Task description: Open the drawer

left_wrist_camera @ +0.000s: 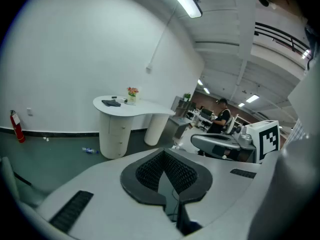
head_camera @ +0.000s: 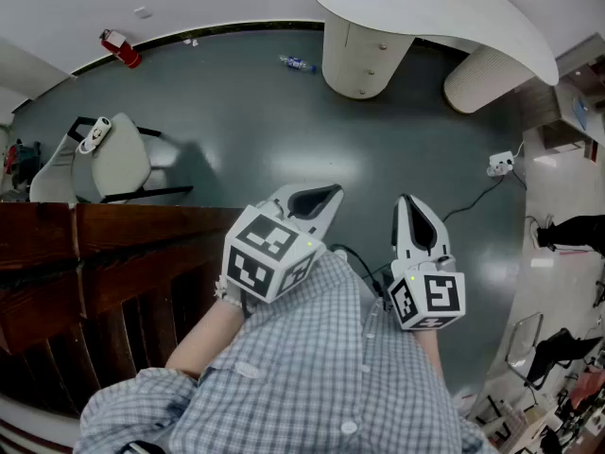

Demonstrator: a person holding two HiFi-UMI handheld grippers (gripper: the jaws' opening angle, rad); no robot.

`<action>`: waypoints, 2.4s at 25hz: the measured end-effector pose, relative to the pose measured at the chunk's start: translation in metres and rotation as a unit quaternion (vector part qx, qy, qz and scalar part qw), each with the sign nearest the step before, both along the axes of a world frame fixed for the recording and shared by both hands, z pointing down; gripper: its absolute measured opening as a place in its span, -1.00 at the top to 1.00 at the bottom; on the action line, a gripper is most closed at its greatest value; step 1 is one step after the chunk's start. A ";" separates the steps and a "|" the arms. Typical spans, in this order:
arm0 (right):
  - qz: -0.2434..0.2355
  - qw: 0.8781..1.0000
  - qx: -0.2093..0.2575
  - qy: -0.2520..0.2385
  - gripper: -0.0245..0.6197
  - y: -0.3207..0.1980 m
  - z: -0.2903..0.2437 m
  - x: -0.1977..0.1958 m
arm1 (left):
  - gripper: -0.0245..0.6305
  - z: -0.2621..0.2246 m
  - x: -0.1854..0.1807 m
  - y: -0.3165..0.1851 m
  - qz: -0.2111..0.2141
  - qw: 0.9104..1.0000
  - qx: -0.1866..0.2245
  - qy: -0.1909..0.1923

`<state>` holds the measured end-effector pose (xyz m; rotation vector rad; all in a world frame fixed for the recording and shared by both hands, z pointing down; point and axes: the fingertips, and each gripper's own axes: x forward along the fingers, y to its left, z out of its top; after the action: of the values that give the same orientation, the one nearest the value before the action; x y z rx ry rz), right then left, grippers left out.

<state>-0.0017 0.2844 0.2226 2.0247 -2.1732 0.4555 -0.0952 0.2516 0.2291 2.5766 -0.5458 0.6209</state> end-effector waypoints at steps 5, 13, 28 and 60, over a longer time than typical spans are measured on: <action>0.003 1.000 -0.009 0.001 0.90 0.002 0.001 -0.001 | 0.92 0.001 -0.002 0.000 -0.001 1.000 -0.006 0.000; 0.004 0.999 -0.002 0.039 0.90 -0.005 -0.004 -0.011 | 0.92 -0.001 -0.010 -0.006 0.005 1.000 -0.004 0.004; 0.074 0.996 -0.008 0.042 0.90 -0.006 -0.003 -0.032 | 0.92 0.001 -0.065 -0.030 0.026 1.000 0.017 0.000; -0.011 0.998 -0.032 0.048 0.90 -0.103 0.027 0.119 | 0.92 0.013 0.067 -0.120 -0.068 0.998 0.002 -0.008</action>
<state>0.1171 0.1811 0.2494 1.9455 -2.0958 0.4093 -0.0285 0.1320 0.2421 2.5139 -0.7225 0.5942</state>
